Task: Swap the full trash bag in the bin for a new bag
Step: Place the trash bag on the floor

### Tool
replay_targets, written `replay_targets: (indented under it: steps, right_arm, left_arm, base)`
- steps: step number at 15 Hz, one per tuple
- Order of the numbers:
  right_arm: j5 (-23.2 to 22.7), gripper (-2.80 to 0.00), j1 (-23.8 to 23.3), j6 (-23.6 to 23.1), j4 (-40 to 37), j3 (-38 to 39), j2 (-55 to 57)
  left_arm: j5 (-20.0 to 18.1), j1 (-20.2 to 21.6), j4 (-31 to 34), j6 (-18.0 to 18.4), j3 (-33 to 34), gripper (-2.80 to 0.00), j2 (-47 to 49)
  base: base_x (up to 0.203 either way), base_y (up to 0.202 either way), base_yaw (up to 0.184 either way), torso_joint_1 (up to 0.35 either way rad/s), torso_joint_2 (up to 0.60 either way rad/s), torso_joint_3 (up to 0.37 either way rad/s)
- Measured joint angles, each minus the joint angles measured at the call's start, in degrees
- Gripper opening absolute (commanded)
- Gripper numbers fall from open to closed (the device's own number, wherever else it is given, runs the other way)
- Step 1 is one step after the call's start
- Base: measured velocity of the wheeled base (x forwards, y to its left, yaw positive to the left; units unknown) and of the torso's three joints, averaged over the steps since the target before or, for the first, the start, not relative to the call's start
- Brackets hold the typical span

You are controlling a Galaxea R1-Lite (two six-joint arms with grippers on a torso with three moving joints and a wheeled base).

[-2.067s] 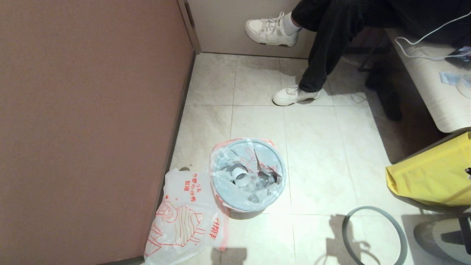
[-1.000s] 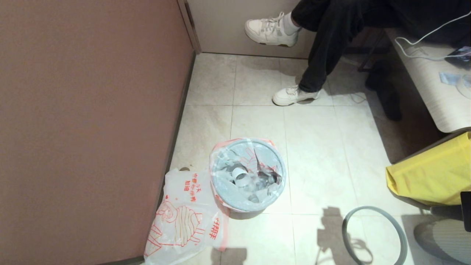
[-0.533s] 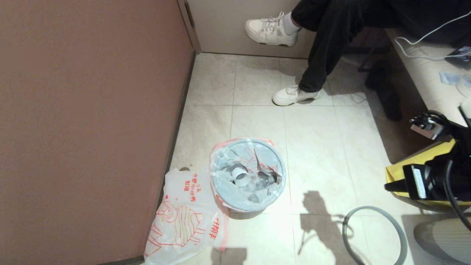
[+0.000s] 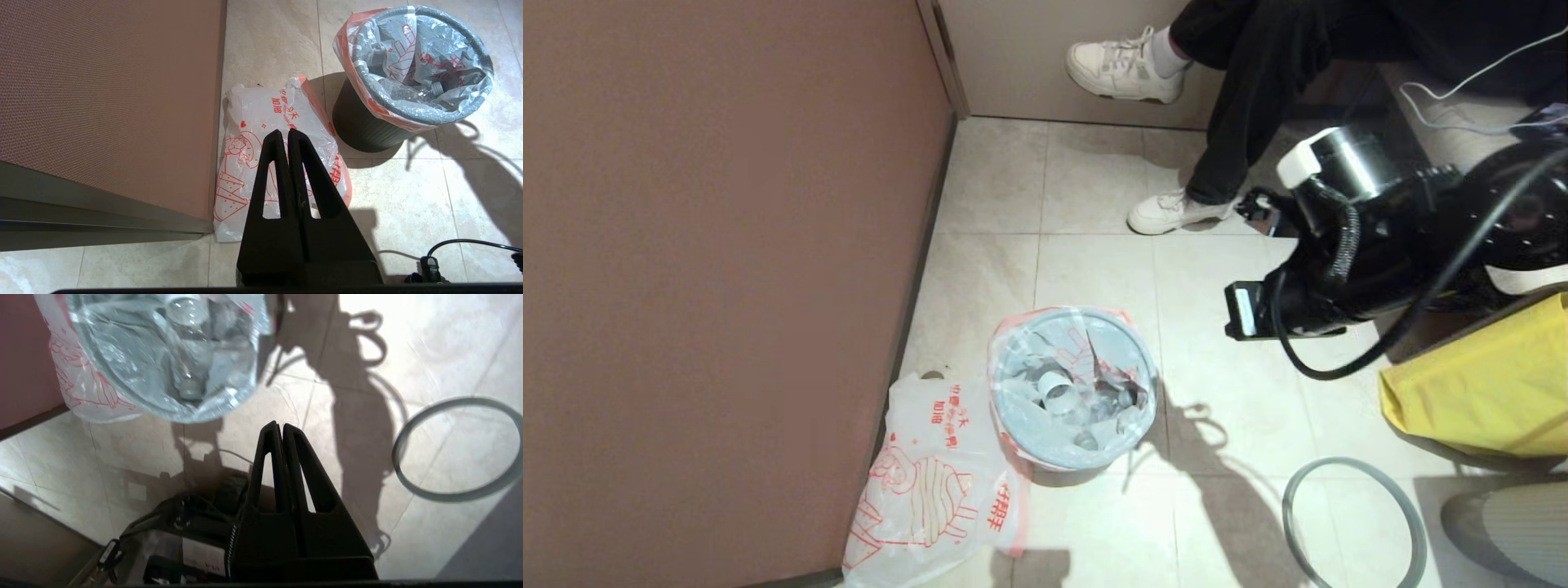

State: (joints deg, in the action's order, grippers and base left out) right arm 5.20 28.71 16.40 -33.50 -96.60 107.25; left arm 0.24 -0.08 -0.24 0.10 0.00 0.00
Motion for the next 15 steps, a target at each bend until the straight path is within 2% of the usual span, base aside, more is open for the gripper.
replay_targets:
  steps: [2,4,9,12,14,15]
  right_arm:
    - [1.14,-2.8,3.18,-0.09,-2.38,-9.01,6.43]
    - [1.62,-2.8,6.39,-0.77,-1.46,-13.93,11.7]
    - [1.25,-2.8,11.74,-1.11,10.17,-15.69,17.7]
    - [1.57,-2.8,11.24,-0.16,10.5,-13.81,19.85]
    - [0.42,-2.8,7.84,2.8,10.72,-11.83,20.04]
    - [-1.88,-2.8,5.22,4.99,10.72,-11.18,19.85]
  left_arm:
    - [-0.02,-0.02,0.01,-0.02,0.0,-2.8,0.0]
    - [0.01,-0.02,0.0,0.0,0.0,-2.8,0.0]
    - [0.01,-0.02,0.0,-0.02,0.0,-2.8,0.0]
    - [-0.01,0.01,0.0,-0.02,0.0,-2.8,0.0]
    - [-0.02,0.01,0.02,-0.02,0.0,-2.8,0.0]
    - [0.01,0.01,0.0,-0.01,0.0,-2.8,0.0]
  base:
    - [0.0,0.0,0.0,0.0,0.0,0.0]
    - [0.0,0.0,0.0,0.0,0.0,0.0]
    - [0.0,0.0,0.0,0.0,0.0,0.0]
    - [0.0,0.0,0.0,0.0,0.0,0.0]
    - [0.0,0.0,0.0,0.0,0.0,0.0]
    - [0.0,0.0,0.0,0.0,0.0,0.0]
